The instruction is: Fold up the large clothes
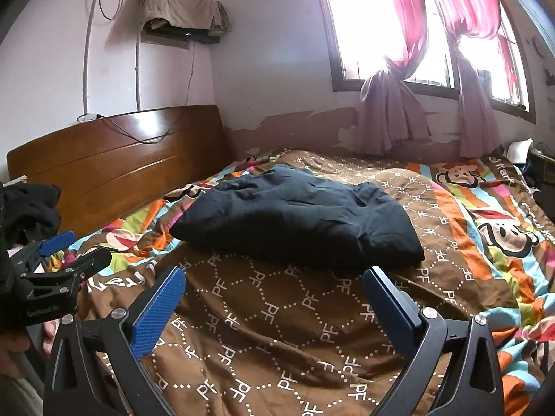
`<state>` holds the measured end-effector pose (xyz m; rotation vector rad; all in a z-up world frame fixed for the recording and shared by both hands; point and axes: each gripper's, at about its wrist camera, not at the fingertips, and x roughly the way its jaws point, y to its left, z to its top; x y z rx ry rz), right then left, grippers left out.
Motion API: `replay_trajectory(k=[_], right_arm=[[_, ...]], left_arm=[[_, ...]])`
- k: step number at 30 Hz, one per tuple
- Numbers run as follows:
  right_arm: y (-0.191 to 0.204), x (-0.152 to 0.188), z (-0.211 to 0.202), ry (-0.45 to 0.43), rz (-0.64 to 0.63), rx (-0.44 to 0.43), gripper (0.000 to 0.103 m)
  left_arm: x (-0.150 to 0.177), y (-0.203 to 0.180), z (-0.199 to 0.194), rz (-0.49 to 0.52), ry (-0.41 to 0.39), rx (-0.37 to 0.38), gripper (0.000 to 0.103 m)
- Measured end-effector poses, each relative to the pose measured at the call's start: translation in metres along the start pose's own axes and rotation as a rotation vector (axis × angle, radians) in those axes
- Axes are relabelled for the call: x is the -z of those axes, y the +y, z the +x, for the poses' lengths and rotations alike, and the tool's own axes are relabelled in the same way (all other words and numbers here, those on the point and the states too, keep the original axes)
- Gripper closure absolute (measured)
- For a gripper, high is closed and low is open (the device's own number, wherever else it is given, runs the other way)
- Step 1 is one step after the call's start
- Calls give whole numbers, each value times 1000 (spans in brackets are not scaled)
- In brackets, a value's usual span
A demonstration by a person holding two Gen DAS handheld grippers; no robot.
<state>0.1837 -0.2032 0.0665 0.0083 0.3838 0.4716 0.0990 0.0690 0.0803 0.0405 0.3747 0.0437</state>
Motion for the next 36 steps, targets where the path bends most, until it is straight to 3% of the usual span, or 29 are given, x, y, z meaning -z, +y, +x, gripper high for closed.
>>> replay_trajectory(k=[36], right_arm=[[-5, 7, 5, 25, 4, 27, 0]], left_arm=[[2, 1, 1, 3, 10, -13, 2]])
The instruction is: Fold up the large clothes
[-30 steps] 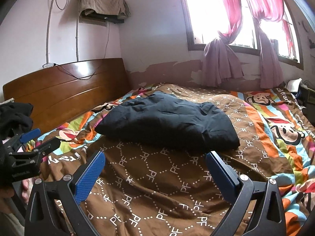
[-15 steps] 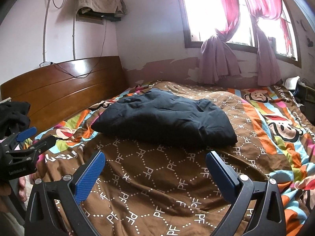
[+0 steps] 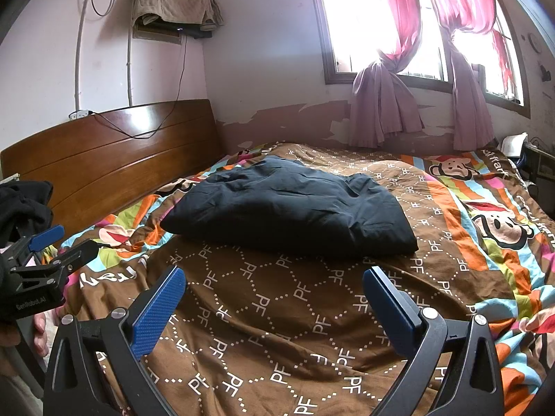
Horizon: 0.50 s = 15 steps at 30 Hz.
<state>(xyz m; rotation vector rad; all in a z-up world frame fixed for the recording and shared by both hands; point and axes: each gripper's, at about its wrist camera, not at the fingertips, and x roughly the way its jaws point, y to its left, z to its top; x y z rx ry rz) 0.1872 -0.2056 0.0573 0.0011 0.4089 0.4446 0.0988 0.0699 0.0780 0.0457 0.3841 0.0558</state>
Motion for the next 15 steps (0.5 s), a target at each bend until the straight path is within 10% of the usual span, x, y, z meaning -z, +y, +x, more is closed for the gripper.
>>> replay_trajectory(k=[15], right_arm=[[0, 0, 0, -3, -3, 3, 0]], left_arm=[[4, -5, 1, 13, 2, 10, 2]])
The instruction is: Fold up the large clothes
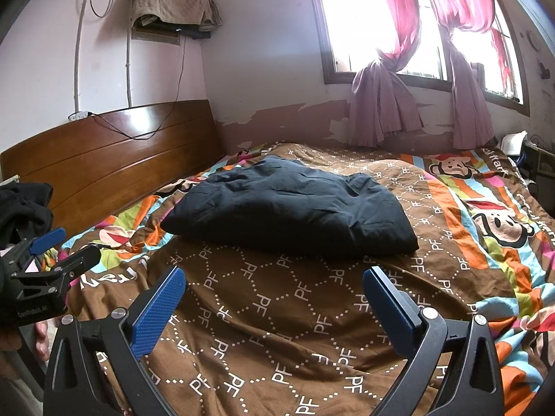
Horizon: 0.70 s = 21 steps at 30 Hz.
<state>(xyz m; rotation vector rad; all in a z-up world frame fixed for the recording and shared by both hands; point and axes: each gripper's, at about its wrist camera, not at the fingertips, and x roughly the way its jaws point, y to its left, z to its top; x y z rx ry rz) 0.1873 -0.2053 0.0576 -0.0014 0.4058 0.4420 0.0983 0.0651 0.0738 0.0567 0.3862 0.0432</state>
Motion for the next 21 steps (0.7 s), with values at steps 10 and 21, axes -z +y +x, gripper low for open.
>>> replay_trajectory(k=[10, 21], right_arm=[[-1, 1, 0, -1, 11, 5, 0], [-1, 1, 0, -1, 13, 6, 0]], left_arm=[[-1, -1, 0, 5, 3, -2, 2], [-1, -2, 0, 5, 8, -2, 2]])
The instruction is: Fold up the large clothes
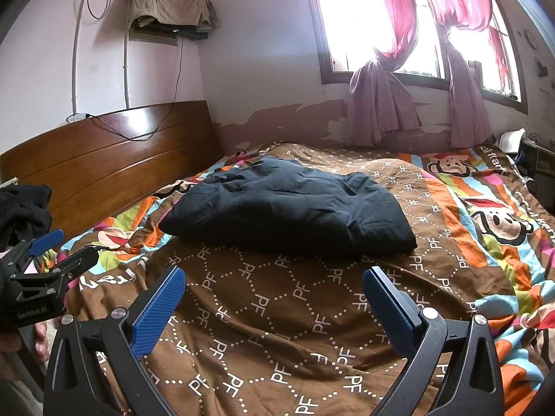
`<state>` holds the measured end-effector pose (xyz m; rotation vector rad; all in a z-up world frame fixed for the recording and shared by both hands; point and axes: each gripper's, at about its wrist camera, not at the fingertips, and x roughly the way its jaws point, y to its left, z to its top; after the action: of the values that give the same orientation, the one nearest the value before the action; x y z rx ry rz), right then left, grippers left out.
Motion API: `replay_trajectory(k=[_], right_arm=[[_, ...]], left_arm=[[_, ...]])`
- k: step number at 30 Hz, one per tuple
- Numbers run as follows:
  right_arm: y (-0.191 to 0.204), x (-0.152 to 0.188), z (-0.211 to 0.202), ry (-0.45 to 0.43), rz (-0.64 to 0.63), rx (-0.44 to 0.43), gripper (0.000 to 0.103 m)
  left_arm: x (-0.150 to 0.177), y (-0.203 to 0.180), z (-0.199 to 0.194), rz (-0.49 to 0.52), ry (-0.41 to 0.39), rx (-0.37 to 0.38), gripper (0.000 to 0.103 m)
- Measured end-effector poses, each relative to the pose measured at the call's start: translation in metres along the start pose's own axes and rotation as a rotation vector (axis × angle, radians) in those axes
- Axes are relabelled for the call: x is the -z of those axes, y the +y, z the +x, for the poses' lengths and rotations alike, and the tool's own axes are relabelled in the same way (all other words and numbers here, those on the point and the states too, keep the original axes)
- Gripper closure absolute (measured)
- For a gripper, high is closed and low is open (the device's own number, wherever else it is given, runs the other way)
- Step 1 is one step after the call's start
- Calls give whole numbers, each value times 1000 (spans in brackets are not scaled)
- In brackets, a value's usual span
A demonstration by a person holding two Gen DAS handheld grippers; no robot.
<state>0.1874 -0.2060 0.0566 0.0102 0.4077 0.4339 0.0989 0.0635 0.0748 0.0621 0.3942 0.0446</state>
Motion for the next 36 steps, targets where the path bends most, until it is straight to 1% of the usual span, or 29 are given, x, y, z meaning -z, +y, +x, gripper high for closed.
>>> replay_trajectory(k=[36], right_arm=[[-2, 0, 0, 1, 9, 1, 0]], left_arm=[[-1, 3, 1, -5, 5, 0, 2]])
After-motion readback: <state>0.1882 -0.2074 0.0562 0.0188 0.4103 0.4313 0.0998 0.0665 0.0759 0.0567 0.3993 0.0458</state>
